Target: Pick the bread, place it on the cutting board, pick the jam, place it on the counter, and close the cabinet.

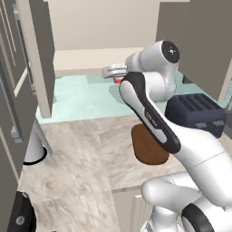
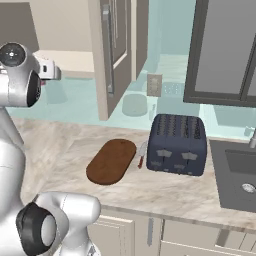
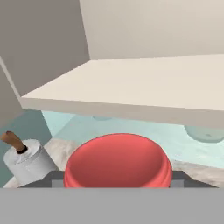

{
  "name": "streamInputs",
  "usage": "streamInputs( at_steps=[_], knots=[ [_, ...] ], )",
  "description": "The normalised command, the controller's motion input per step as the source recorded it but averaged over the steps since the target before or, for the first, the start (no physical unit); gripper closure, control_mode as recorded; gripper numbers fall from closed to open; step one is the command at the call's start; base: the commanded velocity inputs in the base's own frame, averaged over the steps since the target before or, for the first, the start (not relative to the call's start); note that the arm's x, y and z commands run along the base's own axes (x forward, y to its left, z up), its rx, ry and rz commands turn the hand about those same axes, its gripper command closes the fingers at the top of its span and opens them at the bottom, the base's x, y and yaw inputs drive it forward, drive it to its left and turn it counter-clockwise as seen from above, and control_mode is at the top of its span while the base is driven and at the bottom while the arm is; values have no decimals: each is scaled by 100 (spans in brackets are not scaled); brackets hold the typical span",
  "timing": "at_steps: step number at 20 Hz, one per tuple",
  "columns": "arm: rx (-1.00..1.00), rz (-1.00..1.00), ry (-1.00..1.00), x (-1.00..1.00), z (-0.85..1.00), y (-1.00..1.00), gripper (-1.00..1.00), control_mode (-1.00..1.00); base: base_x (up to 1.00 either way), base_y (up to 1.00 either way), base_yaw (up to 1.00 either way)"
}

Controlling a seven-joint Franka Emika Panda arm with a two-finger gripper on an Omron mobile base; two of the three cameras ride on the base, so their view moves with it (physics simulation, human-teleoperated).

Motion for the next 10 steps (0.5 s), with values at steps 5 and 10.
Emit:
streamInputs(
  at_steps=[5,10],
  knots=[
    [8,-1,17,-17,-84,-19,100,-100,0,0,0],
    [5,-4,25,3,-87,-2,100,-100,0,0,0]
  ],
)
